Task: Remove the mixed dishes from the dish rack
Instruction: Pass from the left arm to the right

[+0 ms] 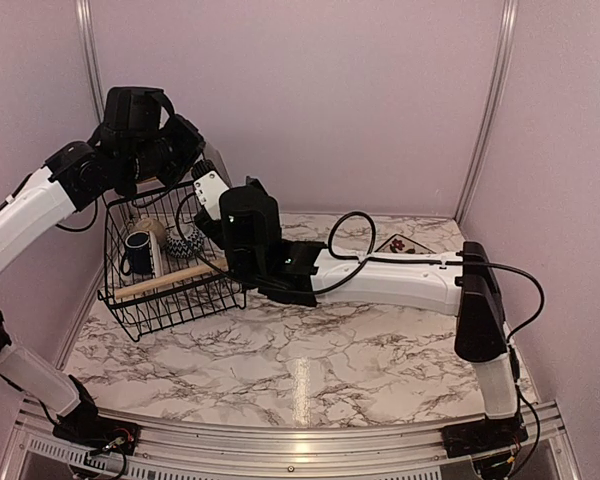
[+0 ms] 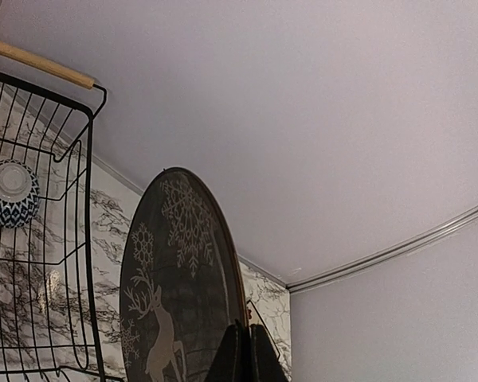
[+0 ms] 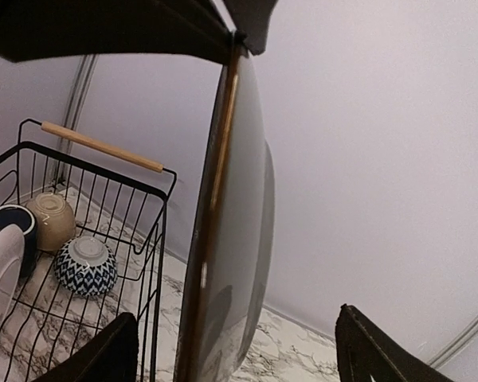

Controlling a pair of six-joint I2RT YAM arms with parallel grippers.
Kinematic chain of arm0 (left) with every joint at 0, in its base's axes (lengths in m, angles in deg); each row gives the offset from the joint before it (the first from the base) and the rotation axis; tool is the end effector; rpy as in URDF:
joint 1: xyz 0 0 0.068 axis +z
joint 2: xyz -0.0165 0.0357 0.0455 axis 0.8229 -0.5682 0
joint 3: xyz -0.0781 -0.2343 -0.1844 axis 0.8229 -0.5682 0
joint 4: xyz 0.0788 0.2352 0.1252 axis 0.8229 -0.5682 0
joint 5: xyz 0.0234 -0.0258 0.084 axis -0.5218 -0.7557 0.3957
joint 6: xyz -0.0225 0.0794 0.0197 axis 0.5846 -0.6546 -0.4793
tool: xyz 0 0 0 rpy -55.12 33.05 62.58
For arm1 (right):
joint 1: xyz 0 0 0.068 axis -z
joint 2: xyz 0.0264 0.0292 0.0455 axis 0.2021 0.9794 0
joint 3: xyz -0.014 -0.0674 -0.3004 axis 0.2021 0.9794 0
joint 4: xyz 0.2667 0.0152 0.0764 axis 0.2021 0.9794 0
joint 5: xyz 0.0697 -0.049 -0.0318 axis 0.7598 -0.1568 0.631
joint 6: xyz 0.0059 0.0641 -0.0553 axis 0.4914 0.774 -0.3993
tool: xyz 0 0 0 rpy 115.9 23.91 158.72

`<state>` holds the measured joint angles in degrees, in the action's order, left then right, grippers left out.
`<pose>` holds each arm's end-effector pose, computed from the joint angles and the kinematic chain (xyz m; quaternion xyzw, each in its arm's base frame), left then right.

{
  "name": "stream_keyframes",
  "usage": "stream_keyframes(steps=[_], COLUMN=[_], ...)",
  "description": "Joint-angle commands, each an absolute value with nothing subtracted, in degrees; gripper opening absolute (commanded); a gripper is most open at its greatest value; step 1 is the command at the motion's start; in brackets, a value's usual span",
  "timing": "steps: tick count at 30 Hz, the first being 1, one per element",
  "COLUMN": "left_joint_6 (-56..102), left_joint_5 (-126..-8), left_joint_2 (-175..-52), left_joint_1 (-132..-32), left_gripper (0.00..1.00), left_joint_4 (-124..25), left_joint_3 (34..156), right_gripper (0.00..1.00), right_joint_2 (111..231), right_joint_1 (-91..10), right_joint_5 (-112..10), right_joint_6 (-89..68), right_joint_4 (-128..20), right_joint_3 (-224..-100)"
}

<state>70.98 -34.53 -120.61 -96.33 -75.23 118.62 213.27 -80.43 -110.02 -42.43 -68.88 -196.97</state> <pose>0.2950 -0.2159 0.5025 -0.2515 0.7212 -0.3776 0.5234 0.2622 0.5149 0.3692 -0.2488 0.6548 -0.0379 0.7127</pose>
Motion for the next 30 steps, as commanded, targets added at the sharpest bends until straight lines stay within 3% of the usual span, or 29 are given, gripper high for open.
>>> stream_keyframes(steps=[1, 3, 7, 11, 19, 25, 30], left_joint_6=[73.21, 73.41, 74.16, 75.12, 75.76, 74.94, 70.01], left_joint_5=[-32.91, -33.04, -32.94, -32.86, -34.01, -33.54, -35.92], left_joint_2=[-116.79, -116.35, -115.48, -115.37, -115.33, -114.13, -113.38], left_joint_1=[-96.67, -96.68, -96.77, -96.84, -96.95, -97.01, -97.02], left_gripper=[0.00, 0.00, 0.00, 0.00, 0.00, 0.00, 0.31], left_joint_4=[-66.38, -66.01, -65.41, -65.03, -64.33, -61.84, -55.57], left_joint_3=[118.34, 117.76, 116.62, 115.89, 115.38, 112.51, 109.78], right_gripper=[0.76, 0.63, 0.55, 0.41, 0.00, 0.00, 0.00], right_joint_2=[215.61, 215.58, 216.07, 217.29, 216.89, 215.24, 212.71], right_joint_1=[-80.57, -80.57, -80.57, -80.57, -79.55, -78.85, -78.39], right_joint_5=[-117.39, -116.96, -117.05, -118.29, -118.87, -118.71, -119.04], right_joint_6=[-50.31, -49.75, -50.13, -51.90, -52.07, -54.21, -60.98], right_joint_4=[-75.30, -75.14, -75.64, -76.84, -77.68, -81.46, -91.53], right_joint_3=[-201.17, -201.28, -201.68, -203.38, -204.72, -203.00, -200.03])
